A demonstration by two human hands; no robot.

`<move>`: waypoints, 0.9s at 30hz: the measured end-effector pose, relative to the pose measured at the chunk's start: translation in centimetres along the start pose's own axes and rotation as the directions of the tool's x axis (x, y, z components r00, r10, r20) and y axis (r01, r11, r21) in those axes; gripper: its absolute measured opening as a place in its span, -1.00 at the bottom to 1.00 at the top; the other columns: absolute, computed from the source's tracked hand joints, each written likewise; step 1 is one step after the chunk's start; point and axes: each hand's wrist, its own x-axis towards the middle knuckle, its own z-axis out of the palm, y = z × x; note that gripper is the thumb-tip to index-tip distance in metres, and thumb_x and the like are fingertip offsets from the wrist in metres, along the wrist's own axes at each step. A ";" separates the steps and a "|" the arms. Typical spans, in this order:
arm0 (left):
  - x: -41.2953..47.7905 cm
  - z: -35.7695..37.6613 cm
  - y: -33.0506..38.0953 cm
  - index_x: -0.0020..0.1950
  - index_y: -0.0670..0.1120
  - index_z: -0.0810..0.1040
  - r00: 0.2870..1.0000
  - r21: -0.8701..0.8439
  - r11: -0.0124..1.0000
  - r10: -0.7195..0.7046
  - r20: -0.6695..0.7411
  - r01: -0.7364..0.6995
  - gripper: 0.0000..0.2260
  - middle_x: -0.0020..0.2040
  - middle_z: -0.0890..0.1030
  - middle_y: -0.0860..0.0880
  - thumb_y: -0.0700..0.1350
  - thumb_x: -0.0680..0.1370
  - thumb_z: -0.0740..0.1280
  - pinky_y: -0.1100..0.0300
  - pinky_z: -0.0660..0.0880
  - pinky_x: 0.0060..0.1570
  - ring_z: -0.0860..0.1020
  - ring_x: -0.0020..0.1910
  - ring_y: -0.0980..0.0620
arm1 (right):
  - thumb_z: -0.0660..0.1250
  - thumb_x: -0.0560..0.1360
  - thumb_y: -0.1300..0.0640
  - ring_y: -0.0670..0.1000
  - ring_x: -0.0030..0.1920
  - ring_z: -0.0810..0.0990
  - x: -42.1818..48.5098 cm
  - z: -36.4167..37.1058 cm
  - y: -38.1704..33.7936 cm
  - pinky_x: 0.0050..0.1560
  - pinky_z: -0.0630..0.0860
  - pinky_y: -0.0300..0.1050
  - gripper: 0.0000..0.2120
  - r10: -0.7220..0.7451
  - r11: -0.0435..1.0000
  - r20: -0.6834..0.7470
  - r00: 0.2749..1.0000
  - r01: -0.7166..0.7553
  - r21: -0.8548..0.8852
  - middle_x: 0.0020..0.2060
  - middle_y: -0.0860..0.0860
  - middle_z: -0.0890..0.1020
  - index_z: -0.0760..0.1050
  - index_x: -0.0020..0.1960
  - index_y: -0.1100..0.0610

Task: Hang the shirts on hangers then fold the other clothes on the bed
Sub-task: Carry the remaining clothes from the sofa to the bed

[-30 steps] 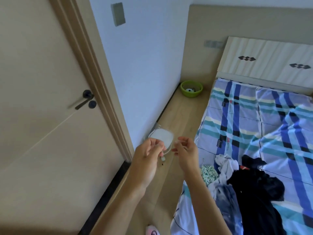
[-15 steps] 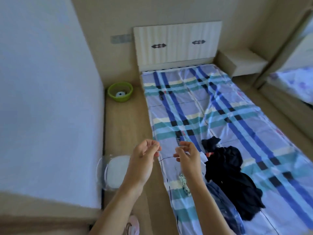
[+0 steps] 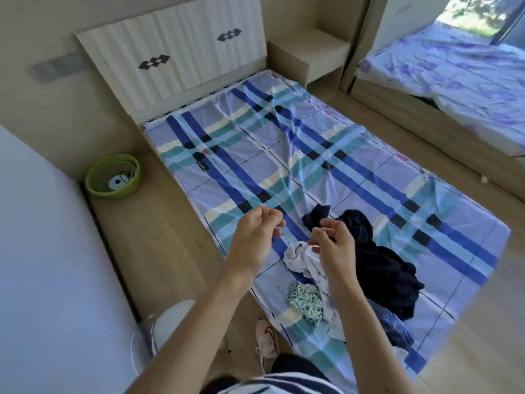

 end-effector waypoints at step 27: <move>33.5 3.2 -3.6 -0.05 -0.06 0.56 0.696 0.378 0.921 -0.209 0.687 -0.097 -0.88 -0.03 0.68 -0.05 -0.07 0.64 0.29 0.27 0.41 -0.14 0.58 -0.13 0.10 | 0.34 0.59 0.20 0.01 -0.21 0.68 18.8 8.5 5.2 -0.19 0.56 -0.14 -0.84 0.300 0.953 -0.601 0.741 -0.205 0.223 0.00 0.12 0.64 0.49 0.16 0.11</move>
